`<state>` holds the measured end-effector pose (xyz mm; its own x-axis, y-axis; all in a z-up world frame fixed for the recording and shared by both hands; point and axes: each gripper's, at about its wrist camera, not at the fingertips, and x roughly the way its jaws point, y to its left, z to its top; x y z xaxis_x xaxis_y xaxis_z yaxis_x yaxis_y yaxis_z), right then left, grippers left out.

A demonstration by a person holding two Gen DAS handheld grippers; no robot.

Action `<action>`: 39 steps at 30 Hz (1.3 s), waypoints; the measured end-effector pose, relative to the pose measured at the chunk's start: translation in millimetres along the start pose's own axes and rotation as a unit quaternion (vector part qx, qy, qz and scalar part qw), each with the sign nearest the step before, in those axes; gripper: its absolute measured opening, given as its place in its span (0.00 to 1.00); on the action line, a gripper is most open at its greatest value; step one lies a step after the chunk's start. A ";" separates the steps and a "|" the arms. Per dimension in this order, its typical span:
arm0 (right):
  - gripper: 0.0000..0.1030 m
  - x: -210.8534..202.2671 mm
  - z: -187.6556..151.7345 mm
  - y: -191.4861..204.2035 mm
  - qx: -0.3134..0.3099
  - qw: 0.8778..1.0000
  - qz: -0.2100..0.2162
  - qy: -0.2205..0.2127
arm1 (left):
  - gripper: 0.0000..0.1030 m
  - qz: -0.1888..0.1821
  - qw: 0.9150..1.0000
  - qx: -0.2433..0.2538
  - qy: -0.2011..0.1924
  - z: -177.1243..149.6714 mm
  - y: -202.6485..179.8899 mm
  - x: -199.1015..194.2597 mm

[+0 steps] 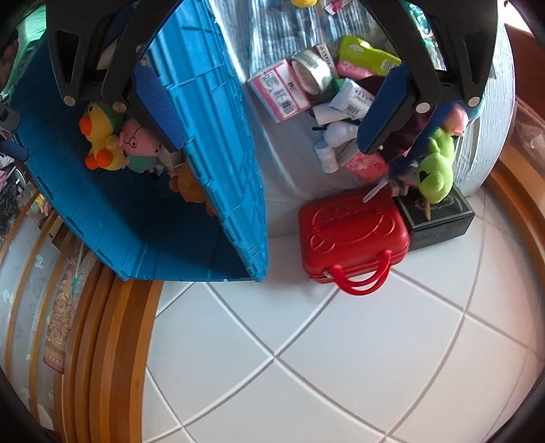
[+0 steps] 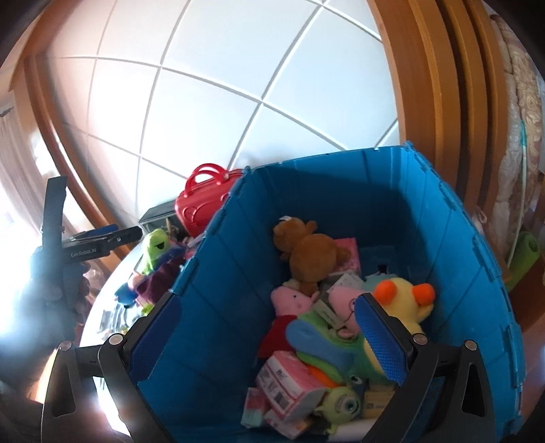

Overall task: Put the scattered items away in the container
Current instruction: 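Move both tools back over the remaining pile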

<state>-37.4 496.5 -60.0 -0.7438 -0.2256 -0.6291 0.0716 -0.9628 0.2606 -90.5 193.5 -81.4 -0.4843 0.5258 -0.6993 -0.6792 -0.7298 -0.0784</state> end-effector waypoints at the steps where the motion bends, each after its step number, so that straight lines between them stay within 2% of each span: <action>1: 1.00 3.0 -0.8 9.0 -0.006 1.000 0.004 0.003 | 1.00 0.004 1.000 -0.007 0.002 -6.8 9.5 -3.3; 5: 1.00 14.1 -3.0 45.4 -0.029 0.999 0.012 0.016 | 1.00 0.010 1.000 -0.022 0.008 -31.3 43.4 -12.1; 9: 1.00 27.3 -8.5 83.6 -0.053 0.998 -0.004 0.039 | 1.00 0.011 0.999 -0.030 0.016 -51.9 78.5 -19.6; 17: 1.00 50.1 -18.4 165.4 -0.084 0.995 -0.027 0.046 | 1.00 0.017 0.999 -0.044 0.013 -82.3 154.1 -40.7; 25: 1.00 82.8 -35.2 244.2 -0.110 0.992 -0.023 0.065 | 1.00 0.021 0.996 -0.080 0.014 -119.7 234.4 -62.5; 31: 1.00 106.4 -54.8 292.2 -0.120 0.990 -0.015 0.077 | 1.00 0.024 0.995 -0.089 0.043 -155.1 288.6 -66.7; 35: 1.00 127.9 -71.3 316.5 -0.116 0.990 -0.009 0.086 | 1.00 0.022 0.990 -0.119 0.071 -182.8 329.7 -58.9; 39: 1.00 147.5 -89.9 339.6 -0.112 0.989 0.000 0.092 | 1.00 0.052 0.988 -0.118 0.088 -209.0 359.7 -51.9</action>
<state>-63.0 122.9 -130.1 -0.6110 -0.2296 -0.7576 0.2323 -0.9669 0.1057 -194.5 -187.6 -221.8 -0.4267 0.3737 -0.8236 -0.4736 -0.8681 -0.1485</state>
